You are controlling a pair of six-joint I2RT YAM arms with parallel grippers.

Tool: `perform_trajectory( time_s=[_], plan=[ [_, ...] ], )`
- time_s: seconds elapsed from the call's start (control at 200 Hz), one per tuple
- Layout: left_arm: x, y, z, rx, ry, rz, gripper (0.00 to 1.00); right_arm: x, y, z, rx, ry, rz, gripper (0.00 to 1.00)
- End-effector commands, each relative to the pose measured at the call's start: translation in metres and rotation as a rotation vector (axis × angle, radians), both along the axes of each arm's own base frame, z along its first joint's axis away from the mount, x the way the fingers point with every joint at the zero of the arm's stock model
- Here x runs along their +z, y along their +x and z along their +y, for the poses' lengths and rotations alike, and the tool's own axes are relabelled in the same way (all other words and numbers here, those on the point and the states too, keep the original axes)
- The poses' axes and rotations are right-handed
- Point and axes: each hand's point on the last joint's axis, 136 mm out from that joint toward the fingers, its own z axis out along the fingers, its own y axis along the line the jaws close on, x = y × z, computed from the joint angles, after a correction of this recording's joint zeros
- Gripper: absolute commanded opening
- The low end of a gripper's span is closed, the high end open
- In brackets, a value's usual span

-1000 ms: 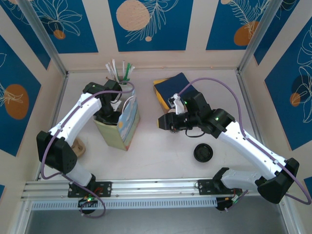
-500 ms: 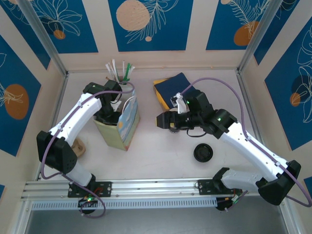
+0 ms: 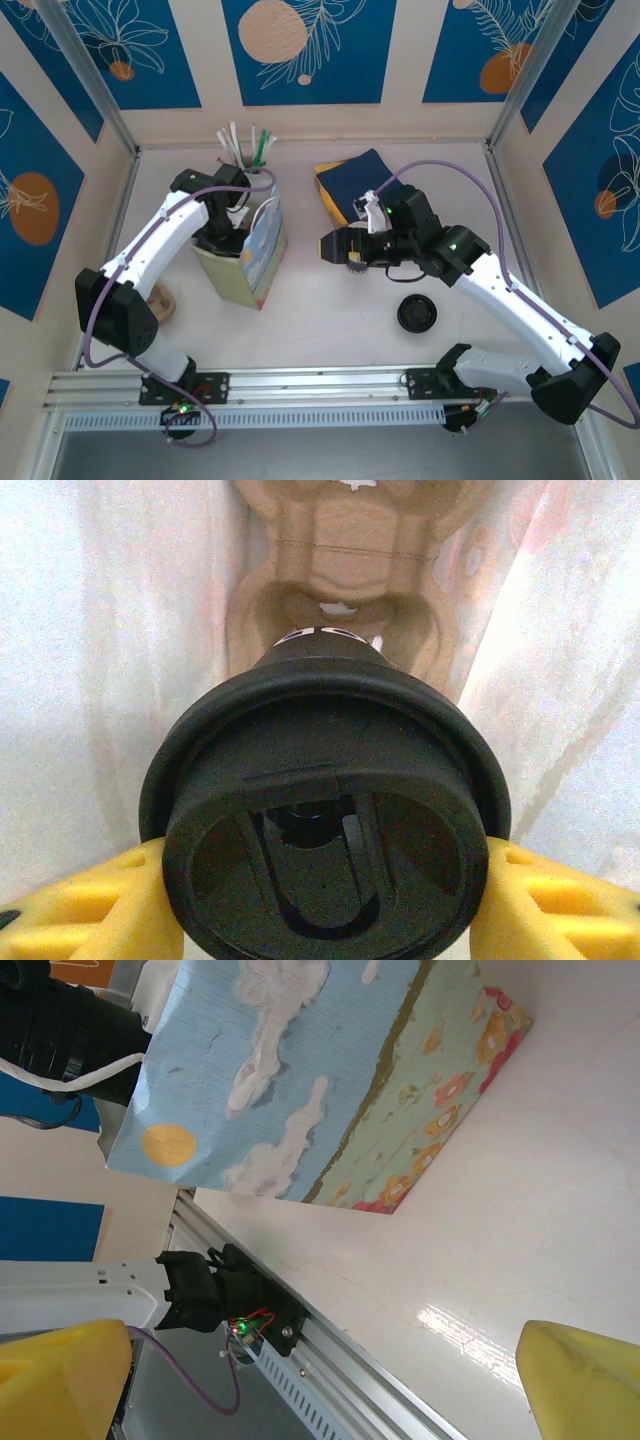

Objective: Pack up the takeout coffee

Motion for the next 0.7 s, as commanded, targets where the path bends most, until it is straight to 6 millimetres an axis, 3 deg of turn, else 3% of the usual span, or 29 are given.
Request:
perform_trajectory(
  time_s=[0.0,0.695],
  plan=[
    [0.0009,-0.0059,0.0002,0.005,-0.001,0.018,0.52,-0.0006,-0.0037,-0.0048,-0.002,-0.003,0.006,0.99],
    [0.0042,0.0039,-0.0046,-0.008,-0.017,-0.016,0.52,-0.0050,-0.0037,-0.0040,-0.005,-0.006,0.018,0.99]
  ],
)
